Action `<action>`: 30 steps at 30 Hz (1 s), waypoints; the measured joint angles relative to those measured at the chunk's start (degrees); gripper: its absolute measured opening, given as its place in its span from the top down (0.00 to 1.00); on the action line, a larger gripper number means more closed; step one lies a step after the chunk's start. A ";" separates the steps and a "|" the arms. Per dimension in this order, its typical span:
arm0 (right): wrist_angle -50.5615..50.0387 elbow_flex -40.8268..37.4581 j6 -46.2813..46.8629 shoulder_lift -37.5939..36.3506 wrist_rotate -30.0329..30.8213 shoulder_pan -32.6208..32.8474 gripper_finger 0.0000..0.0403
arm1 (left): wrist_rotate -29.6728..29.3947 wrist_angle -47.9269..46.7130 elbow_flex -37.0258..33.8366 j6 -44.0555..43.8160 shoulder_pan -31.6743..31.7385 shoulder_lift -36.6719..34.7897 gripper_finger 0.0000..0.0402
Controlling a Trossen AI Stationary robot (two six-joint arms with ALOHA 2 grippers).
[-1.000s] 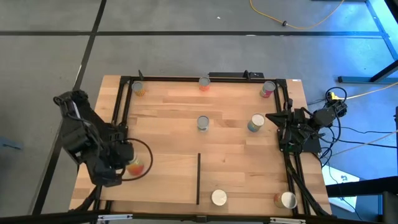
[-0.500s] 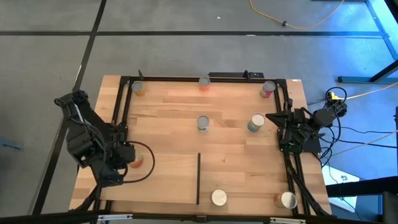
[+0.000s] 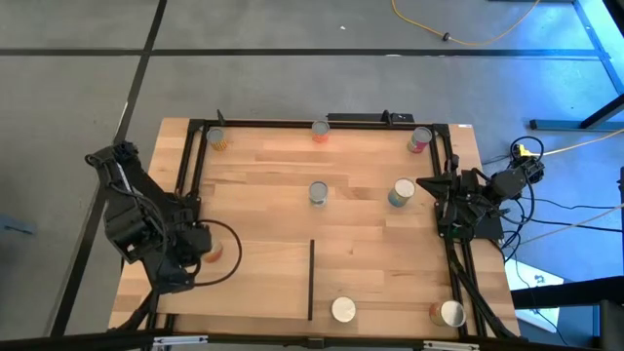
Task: Pick and place cans onto a shelf
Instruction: Put the canned green beans on the shelf
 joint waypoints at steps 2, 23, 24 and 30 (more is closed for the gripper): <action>0.00 0.00 0.00 0.00 0.00 0.00 0.95 | 2.20 0.04 0.05 -0.14 0.05 0.01 0.93; -0.03 0.00 -0.07 0.00 0.00 0.00 0.95 | -11.69 -0.01 8.81 8.18 5.63 -2.56 0.95; -0.02 0.00 -0.04 -0.02 -0.01 0.00 0.95 | -11.92 -0.05 8.81 9.05 7.00 -2.79 0.96; -0.04 0.00 0.00 -0.02 0.00 0.00 0.95 | -11.01 -0.07 6.88 13.96 14.97 -2.86 1.00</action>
